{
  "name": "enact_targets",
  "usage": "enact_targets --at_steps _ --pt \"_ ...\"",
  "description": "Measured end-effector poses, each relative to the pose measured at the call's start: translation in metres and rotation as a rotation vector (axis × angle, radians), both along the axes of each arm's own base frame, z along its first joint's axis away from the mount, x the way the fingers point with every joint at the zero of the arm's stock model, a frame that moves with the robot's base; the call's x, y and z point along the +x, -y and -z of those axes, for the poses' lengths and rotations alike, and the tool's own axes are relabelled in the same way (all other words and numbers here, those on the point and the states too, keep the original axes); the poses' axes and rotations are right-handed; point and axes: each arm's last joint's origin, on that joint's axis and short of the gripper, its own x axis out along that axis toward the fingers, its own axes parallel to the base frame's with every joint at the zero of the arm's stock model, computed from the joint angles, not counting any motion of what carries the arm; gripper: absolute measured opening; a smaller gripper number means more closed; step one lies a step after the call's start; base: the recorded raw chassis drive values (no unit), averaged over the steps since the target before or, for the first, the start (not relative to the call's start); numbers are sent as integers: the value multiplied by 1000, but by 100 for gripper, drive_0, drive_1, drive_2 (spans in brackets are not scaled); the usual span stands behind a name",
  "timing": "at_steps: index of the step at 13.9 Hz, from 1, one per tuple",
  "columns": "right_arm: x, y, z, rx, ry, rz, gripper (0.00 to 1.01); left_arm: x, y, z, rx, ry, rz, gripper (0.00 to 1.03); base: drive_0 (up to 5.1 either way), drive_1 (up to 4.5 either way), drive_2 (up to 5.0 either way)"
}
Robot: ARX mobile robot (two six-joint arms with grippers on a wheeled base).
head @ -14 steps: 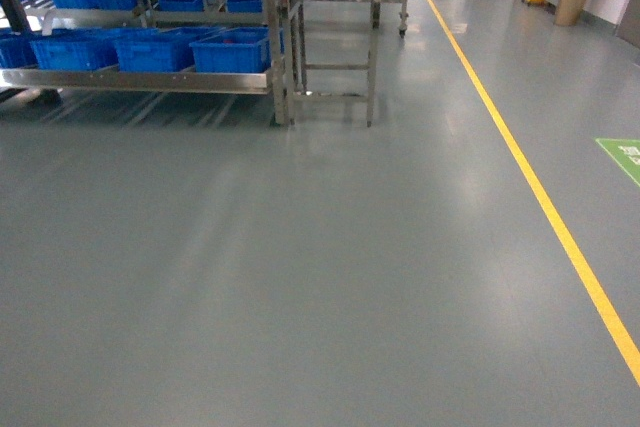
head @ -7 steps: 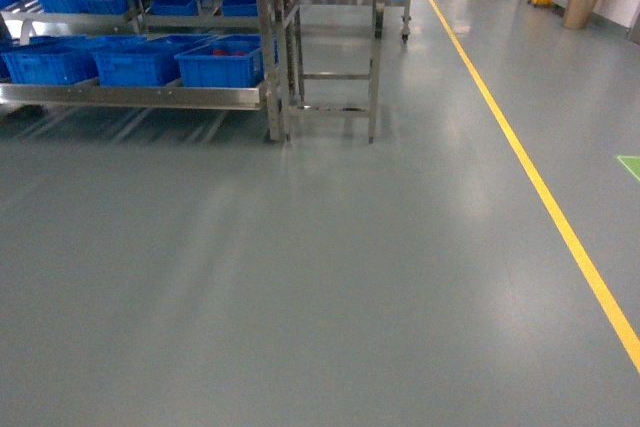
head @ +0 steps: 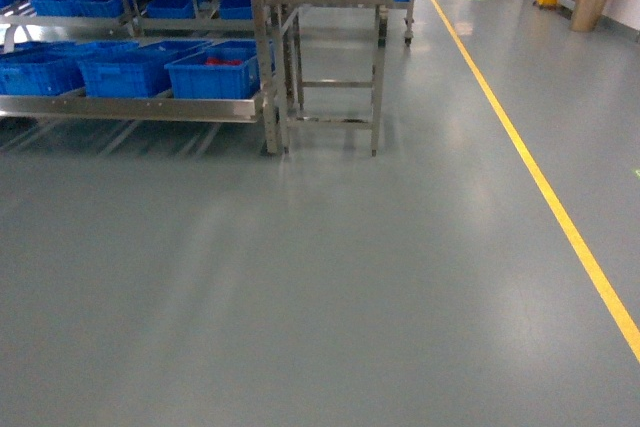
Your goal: Pick blue part to blue bin on bottom shelf
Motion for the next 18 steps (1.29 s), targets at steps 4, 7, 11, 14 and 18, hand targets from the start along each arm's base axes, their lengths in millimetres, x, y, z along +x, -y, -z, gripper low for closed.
enact_targets --at_steps 4,7,11,14,18 --pt "0 0 0 0 2 0 98 0 0 0 0 1 0 43 1 398 -395" --pt "0 0 0 0 0 0 98 0 0 0 -3 4 1 43 -6 391 -403" --pt "0 0 0 0 3 0 98 0 0 0 1 -2 -1 43 -6 391 -403" --pt "0 0 0 0 5 0 98 0 0 0 3 -4 0 43 -6 391 -403" --pt "0 0 0 0 4 0 98 0 0 0 -2 2 0 43 -6 391 -403"
